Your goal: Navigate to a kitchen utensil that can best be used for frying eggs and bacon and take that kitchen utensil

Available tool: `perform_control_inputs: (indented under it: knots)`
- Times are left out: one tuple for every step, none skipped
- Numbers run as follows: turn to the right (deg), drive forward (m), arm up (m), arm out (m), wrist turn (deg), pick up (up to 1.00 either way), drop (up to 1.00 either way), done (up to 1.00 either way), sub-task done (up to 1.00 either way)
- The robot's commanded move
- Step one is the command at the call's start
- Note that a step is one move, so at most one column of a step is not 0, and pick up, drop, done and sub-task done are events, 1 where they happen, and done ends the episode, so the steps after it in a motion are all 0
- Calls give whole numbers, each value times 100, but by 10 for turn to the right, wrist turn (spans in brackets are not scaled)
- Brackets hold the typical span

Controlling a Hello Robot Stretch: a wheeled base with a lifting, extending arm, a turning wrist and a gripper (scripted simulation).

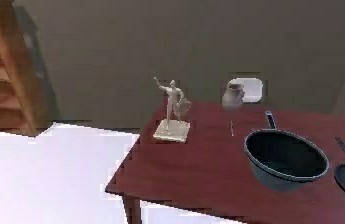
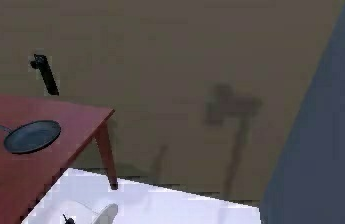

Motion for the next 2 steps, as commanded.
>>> perform_control_inputs:
  knots:
    - [-330, 0, 0, 0, 0, 0, 0, 0, 0]
    - [450, 0, 0, 0, 0, 0, 0, 0, 0]
